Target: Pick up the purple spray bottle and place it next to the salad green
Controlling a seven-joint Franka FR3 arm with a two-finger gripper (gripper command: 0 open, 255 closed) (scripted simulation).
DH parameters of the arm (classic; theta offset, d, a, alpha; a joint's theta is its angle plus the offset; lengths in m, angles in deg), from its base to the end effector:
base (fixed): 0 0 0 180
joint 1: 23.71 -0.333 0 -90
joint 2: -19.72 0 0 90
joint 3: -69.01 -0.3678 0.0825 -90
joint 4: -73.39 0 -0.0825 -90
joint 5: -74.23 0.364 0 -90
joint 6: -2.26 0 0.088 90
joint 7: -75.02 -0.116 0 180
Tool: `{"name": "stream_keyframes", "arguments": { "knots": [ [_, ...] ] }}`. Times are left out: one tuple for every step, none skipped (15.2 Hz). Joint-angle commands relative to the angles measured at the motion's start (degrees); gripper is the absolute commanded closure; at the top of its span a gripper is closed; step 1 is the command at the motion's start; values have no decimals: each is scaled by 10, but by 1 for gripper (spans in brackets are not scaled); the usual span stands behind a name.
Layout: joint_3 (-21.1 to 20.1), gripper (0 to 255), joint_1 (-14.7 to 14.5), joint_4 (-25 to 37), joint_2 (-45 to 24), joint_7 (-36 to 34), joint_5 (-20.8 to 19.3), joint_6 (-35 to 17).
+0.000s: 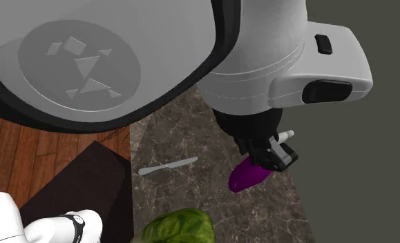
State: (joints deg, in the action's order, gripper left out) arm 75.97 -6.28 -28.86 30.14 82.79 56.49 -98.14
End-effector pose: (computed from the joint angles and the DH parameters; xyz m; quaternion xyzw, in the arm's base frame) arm 0.4276 -0.2341 0.6822 0.9790 -0.1261 0.0312 0.1572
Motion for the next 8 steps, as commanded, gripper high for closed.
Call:
{"name": "stream_keyframes", "arguments": {
  "knots": [
    [1,255,0,-20,4,-4,-1,-16],
    [1,255,1,-29,5,-6,-2,-24],
    [1,255,1,-38,6,-8,-3,-31],
    [1,255,1,-47,7,-10,-3,-38],
    [2,255,1,-55,8,-12,-4,-46],
    [2,255,1,-64,9,-14,-5,-53],
    [2,255,1,-72,10,-17,-6,-61],
    [3,255,2,-80,10,-19,-7,-68]
  ]
}}
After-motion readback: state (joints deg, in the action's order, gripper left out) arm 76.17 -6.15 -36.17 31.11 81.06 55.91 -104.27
